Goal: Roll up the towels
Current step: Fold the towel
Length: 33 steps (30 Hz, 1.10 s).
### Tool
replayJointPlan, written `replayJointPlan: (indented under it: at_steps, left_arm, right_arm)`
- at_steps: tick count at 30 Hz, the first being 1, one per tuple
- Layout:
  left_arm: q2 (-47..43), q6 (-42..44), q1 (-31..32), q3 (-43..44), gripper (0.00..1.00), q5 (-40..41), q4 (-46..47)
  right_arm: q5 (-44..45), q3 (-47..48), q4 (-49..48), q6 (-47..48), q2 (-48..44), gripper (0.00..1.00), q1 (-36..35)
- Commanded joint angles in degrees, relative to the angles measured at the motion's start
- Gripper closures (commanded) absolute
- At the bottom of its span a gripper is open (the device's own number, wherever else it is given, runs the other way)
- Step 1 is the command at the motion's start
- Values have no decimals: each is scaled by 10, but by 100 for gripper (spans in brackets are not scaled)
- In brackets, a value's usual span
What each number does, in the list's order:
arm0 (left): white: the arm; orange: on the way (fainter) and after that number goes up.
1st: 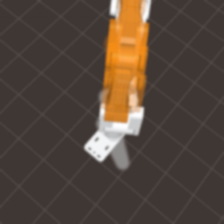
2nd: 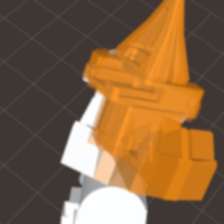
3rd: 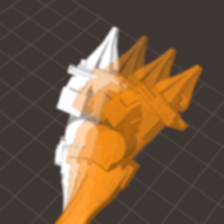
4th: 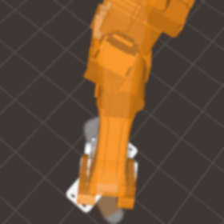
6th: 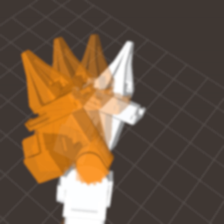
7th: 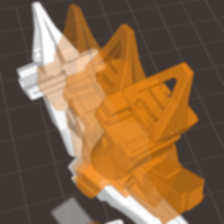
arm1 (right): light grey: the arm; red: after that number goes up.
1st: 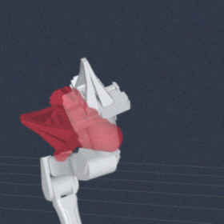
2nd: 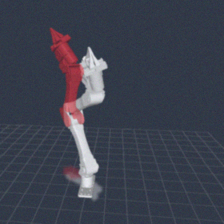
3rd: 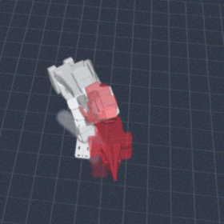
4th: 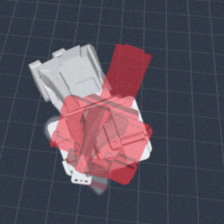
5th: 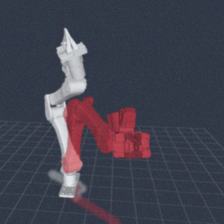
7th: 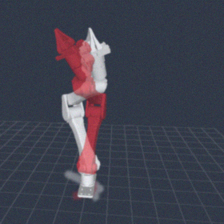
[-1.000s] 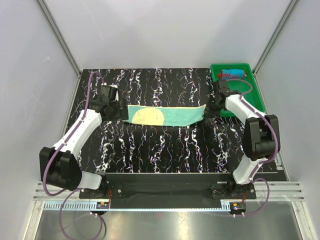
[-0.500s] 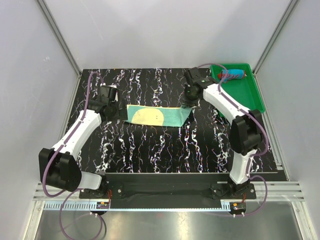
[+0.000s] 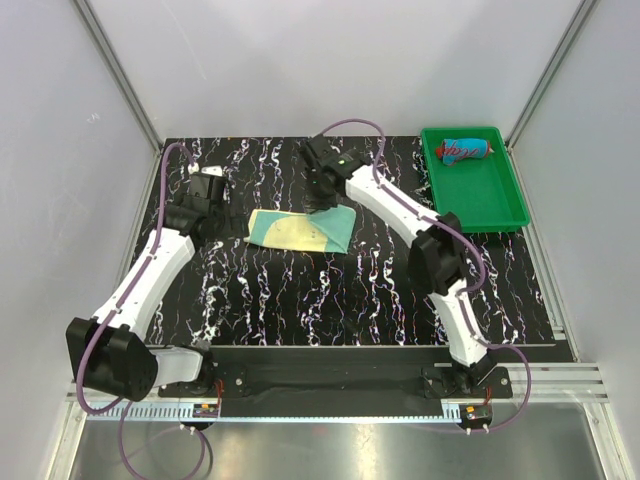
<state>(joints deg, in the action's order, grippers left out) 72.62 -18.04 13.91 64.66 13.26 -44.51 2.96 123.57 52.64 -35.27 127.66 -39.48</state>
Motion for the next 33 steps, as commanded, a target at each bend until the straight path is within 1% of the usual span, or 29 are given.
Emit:
replayJointPlan:
  at_steps: [1, 6, 9, 19, 21, 33]
  left_arm:
    - [-13, -9, -3, -1, 1, 26, 10]
    - [-16, -14, -7, -2, 1, 29, 11]
    - [-17, -16, -9, -2, 1, 29, 10]
    - [-22, -22, -21, -3, 1, 27, 11]
    - [-24, -23, -23, -4, 1, 27, 11]
    - [-26, -23, -31, -4, 1, 27, 12]
  right_arm:
    - [6, 74, 19, -9, 35, 100, -16]
    - [-7, 135, 14, -16, 71, 100, -30]
    - [-15, 150, -2, -18, 84, 100, -38]
    - [-28, 158, -61, -31, 108, 100, -62]
    - [-52, 160, -75, -35, 112, 100, -64]
    - [-72, 166, -118, -36, 136, 100, -85]
